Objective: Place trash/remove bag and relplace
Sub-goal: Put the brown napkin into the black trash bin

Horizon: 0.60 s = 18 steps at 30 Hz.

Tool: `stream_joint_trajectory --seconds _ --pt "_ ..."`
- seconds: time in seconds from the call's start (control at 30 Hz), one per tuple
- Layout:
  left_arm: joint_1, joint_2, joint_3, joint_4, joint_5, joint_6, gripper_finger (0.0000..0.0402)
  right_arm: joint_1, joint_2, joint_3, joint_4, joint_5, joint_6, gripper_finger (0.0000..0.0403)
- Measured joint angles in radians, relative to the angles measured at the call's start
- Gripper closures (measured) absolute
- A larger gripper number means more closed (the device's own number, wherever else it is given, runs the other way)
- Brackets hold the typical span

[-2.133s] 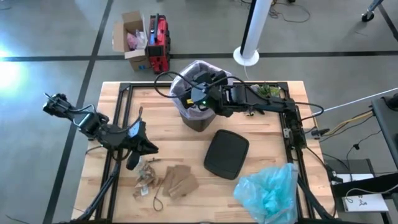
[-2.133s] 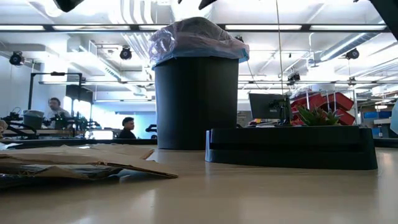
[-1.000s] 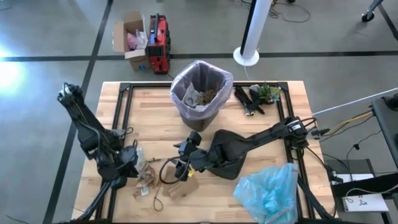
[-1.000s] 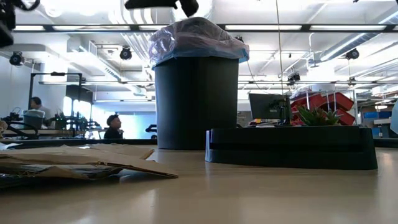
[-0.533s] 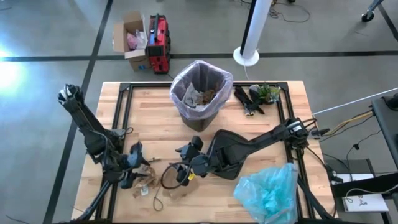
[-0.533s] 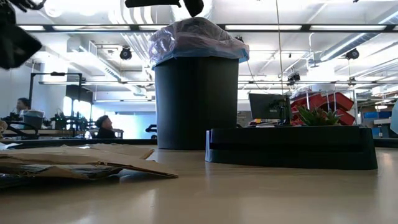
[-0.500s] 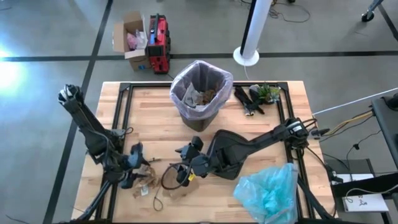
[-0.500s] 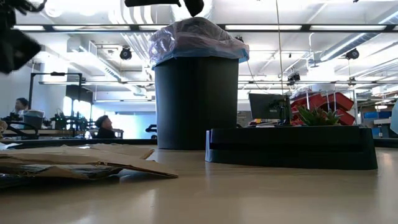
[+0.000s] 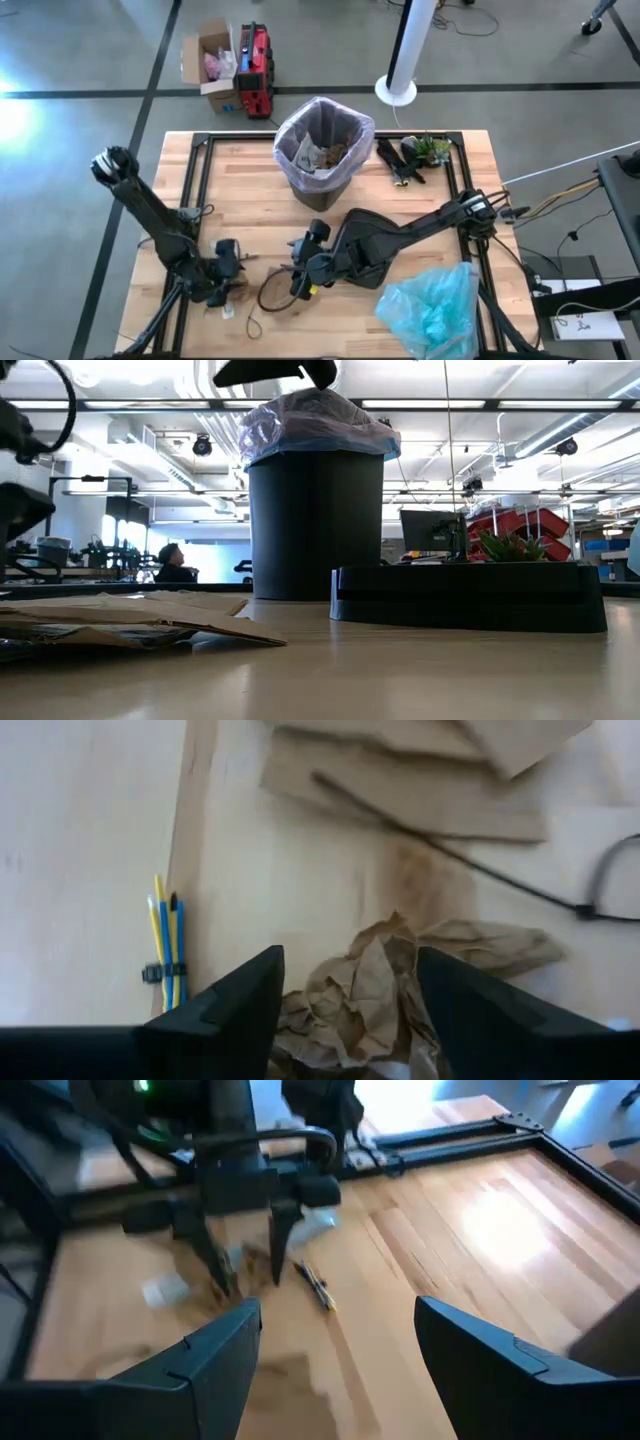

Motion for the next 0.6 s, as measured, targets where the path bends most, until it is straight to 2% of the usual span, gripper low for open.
stream_joint_trajectory --seconds 0.2,0.33,0.47,0.6 --pt "0.008 0.151 0.048 0.008 -0.005 -0.064 0.0248 0.013 -0.073 0.012 -0.056 0.000 -0.137 0.0148" --pt "0.034 0.234 0.114 0.006 -0.002 -0.064 0.0314 0.031 -0.168 0.012 -0.142 0.007 -0.221 0.0157" --pt "0.096 0.290 0.193 0.001 0.003 -0.046 0.0386 0.048 -0.283 0.011 -0.241 0.008 -0.210 0.0168" --pt "0.177 0.306 0.282 -0.002 0.004 0.055 0.0385 0.068 -0.375 0.011 -0.327 0.012 -0.152 0.0178"
